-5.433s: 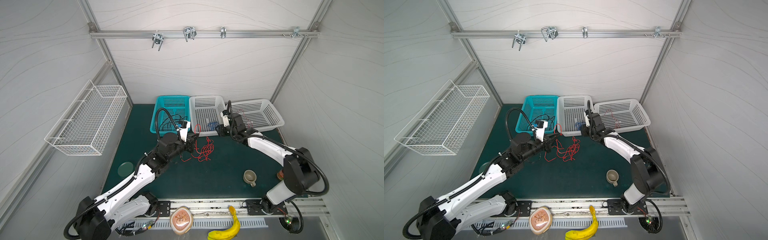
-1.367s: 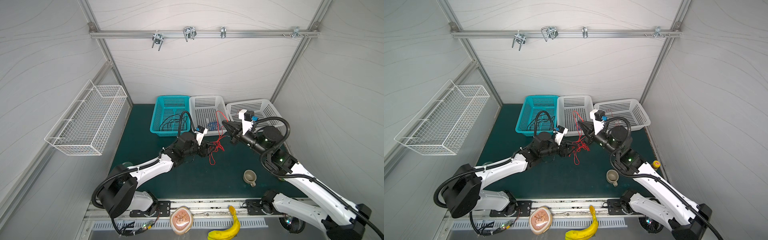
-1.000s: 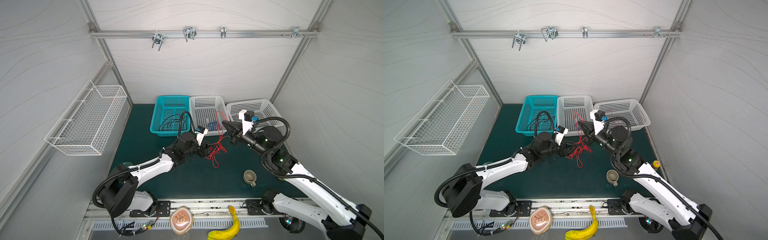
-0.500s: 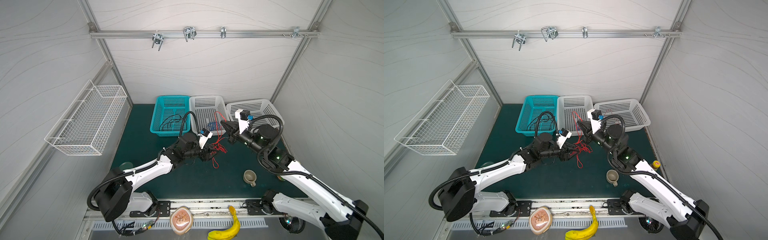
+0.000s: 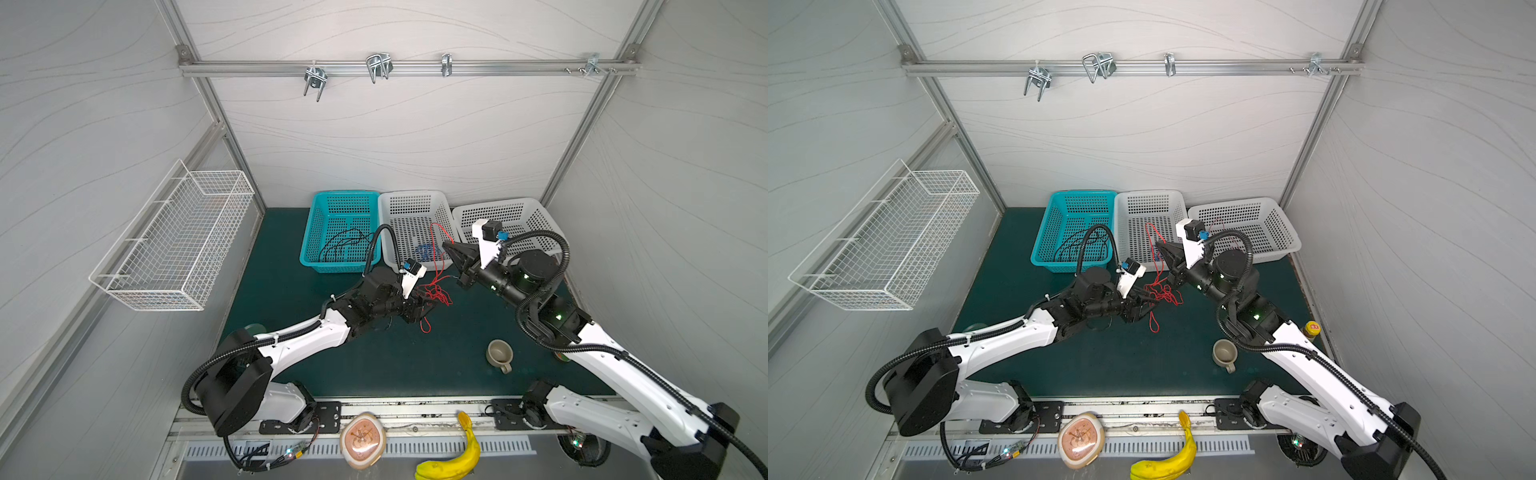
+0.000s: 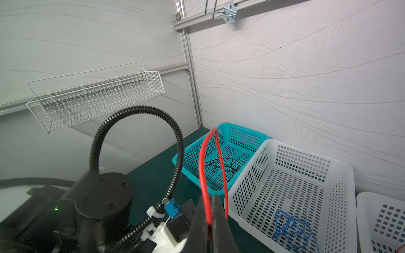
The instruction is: Untangle the cables
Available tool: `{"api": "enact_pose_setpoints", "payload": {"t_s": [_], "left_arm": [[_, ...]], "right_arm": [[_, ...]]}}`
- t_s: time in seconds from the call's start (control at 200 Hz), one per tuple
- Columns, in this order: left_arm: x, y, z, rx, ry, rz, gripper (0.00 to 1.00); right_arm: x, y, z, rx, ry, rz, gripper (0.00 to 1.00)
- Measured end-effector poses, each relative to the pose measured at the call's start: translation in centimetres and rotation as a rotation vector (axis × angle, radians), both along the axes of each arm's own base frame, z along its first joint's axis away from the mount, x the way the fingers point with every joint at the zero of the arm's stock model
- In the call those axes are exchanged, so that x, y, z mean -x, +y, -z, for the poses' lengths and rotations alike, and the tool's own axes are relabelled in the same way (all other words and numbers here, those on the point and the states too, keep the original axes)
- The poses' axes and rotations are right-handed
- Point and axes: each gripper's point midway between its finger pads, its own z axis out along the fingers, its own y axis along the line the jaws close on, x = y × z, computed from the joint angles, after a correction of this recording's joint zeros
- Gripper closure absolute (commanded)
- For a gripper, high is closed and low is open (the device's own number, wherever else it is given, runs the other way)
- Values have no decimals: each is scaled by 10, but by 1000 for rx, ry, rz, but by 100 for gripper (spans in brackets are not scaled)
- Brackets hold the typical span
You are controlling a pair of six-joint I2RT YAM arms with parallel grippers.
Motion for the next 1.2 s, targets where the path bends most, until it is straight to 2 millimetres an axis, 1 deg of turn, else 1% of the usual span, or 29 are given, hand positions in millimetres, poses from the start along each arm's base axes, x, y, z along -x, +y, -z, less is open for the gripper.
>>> {"api": "enact_pose_setpoints", "payload": {"t_s": [0.155,0.36,0.48,0.64,0.695,0.775,0.845,1.051,1.136,1.201], "left_arm": [[-13,0,0,3,-40,-50,44],[-26,0,-1,16,-108,-97,43],[-27,3,0,25,-172,-112,42],[-27,9,5,29,-244,-135,42],[-29,10,3,32,-263,-144,42],[-33,10,-5,48,-298,-162,42],[-36,11,-9,54,-319,-181,42],[-42,15,-9,34,-339,-213,43],[-45,15,-6,24,-336,-220,44],[-47,13,-1,15,-328,-221,47]], "right_arm": [[8,-2,-8,-24,-10,-24,100],[13,0,-9,-33,-2,-52,100],[15,1,-9,-33,-2,-69,100],[19,4,-9,-40,8,-96,100],[20,5,-9,-42,12,-107,100],[23,6,-10,-46,17,-123,100],[26,7,-14,-53,17,-137,100],[33,7,-27,-70,-5,-173,100],[37,7,-31,-75,-12,-187,100],[40,7,-35,-79,-20,-200,100]]}}
